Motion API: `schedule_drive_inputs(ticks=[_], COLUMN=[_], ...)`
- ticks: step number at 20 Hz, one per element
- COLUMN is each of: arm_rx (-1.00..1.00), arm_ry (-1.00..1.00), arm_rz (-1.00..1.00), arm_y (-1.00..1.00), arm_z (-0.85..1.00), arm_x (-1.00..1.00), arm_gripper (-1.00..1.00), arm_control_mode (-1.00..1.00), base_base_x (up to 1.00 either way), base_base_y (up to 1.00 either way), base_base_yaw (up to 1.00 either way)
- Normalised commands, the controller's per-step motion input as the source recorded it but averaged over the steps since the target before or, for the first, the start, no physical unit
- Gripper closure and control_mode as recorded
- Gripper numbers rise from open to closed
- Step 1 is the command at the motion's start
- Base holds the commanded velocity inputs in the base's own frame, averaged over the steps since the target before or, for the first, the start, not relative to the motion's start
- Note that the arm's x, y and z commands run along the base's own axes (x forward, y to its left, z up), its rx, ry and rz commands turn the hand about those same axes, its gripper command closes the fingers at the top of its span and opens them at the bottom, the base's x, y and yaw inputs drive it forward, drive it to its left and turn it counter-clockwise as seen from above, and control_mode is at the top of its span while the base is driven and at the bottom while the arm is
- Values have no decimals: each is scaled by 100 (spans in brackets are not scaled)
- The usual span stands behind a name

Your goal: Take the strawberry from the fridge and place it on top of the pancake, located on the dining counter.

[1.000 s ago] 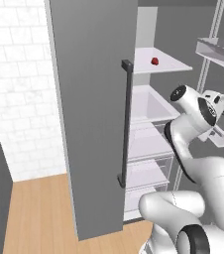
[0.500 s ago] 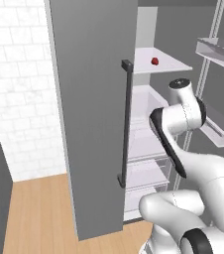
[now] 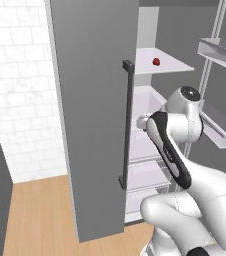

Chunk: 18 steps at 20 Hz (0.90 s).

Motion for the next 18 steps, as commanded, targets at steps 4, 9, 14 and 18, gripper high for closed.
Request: schedule_drive_inputs(ticks=[4,9,14,18], arm_rx=[-1,0,-5,-12], arm_ry=[-13,16,23,29], arm_rz=[-3,0,1,4], arm_y=[12,-2,-17,-17], arm_z=[27,47,20,-28], arm_x=[6,-20,-89,-90], arm_gripper=[-100,-100,-100,-100], arm_control_mode=[-100,-100,-100,-100], base_base_x=[0,0,0,0], base_base_y=[0,0,0,0], base_base_yaw=[0,0,0,0])
